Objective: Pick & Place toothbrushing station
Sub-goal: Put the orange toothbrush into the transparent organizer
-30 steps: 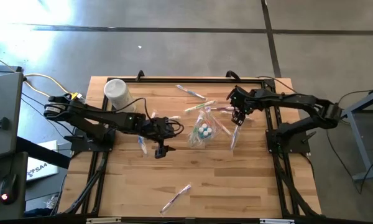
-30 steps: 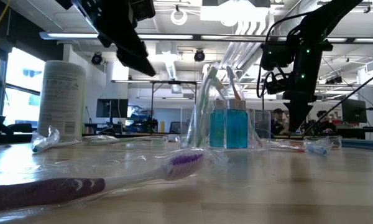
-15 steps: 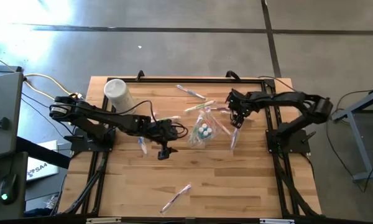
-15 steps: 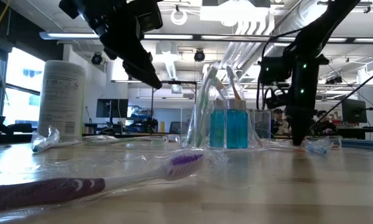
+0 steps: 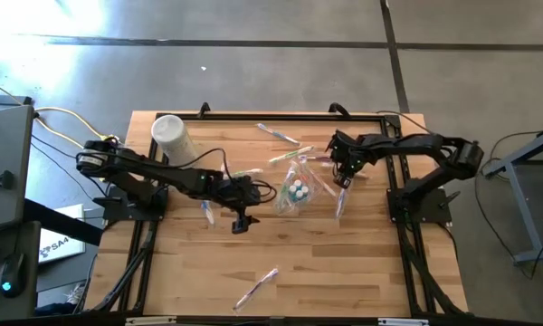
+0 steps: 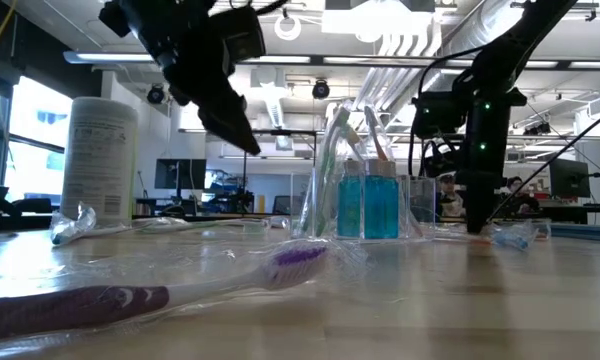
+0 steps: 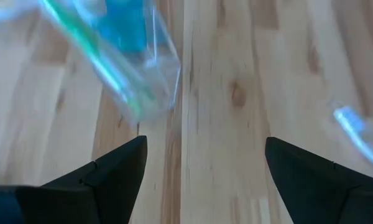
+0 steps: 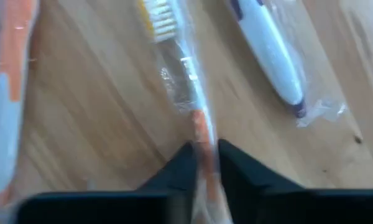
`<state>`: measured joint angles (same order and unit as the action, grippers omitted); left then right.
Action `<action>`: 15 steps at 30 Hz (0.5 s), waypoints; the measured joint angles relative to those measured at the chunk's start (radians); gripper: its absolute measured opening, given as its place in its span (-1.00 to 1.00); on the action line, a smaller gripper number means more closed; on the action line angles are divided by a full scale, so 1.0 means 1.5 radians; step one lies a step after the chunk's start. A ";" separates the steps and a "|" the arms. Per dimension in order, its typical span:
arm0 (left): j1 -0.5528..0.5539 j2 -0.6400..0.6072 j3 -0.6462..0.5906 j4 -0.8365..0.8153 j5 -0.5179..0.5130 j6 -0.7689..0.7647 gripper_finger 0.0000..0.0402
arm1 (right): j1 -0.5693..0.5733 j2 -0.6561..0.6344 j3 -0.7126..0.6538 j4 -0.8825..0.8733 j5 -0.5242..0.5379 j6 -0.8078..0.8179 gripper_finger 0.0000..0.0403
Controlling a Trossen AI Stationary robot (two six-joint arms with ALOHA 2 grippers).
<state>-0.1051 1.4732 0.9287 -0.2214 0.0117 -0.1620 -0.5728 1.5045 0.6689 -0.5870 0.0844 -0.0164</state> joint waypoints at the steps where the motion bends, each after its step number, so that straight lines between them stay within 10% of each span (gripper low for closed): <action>1: 0.000 0.011 0.000 0.005 0.000 0.000 0.59 | 0.003 -0.005 -0.001 -0.003 -0.005 0.000 -0.83; 15: 0.000 0.066 0.000 0.073 0.020 0.023 0.59 | 0.076 -0.098 0.019 -0.110 0.122 0.072 -0.96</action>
<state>-0.1051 1.5728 0.9291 -0.1115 0.0418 -0.1276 -0.4584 1.3580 0.6967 -0.7519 0.2670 0.0919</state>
